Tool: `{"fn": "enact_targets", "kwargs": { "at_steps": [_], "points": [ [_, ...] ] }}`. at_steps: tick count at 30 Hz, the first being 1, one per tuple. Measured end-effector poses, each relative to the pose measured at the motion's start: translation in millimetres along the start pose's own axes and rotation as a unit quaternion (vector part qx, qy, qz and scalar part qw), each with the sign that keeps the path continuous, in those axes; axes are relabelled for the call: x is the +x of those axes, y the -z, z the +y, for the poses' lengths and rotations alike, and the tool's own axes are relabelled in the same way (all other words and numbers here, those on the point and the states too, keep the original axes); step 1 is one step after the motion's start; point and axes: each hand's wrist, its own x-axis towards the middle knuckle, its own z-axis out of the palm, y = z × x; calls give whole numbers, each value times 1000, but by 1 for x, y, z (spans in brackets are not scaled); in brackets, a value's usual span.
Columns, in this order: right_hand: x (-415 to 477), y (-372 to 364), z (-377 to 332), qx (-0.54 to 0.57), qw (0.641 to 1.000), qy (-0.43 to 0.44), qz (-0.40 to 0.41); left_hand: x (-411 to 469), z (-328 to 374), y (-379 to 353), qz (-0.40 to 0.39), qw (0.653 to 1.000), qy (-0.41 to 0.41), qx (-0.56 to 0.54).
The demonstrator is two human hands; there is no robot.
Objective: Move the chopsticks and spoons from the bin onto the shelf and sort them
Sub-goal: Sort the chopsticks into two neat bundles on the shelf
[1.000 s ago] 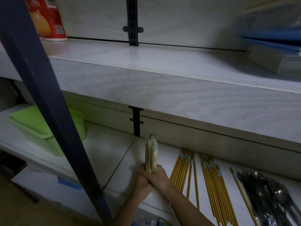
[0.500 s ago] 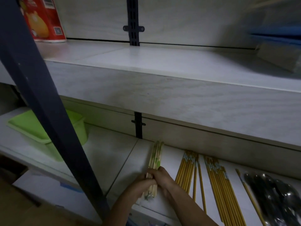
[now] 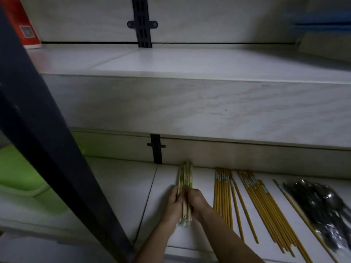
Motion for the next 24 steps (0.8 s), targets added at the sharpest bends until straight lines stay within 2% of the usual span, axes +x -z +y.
{"fn": "enact_targets", "kwargs": {
  "at_steps": [1, 3, 4, 8, 13, 18, 22, 24],
  "points": [
    [-1, -1, 0, -8, 1000, 9, 16, 5, -4, 0, -5, 999, -15, 39],
    [-2, -3, 1, -31, 998, 32, 46, 12, -9, -1, -9, 999, -27, 40],
    [-2, -3, 3, -43, 996, 40, 61, 9, -5, -1, -17, 1000, -8, -3],
    [-2, -3, 6, -67, 988, 80, 112, 5, -1, -1, -20, 998, -17, -53],
    [-6, 1, 8, -47, 988, 124, 81, 7, -6, -2, -13, 998, -48, -38],
    [-20, 16, 20, -27, 984, 172, 39, 10, -13, 1, -3, 996, -85, 32],
    [-29, 21, 41, -120, 972, 199, 46, 5, -15, 4, -9, 982, -120, 148],
    [-28, 18, 49, -182, 954, 229, 67, 6, -23, 4, -4, 955, -145, 257]
  ]
}}
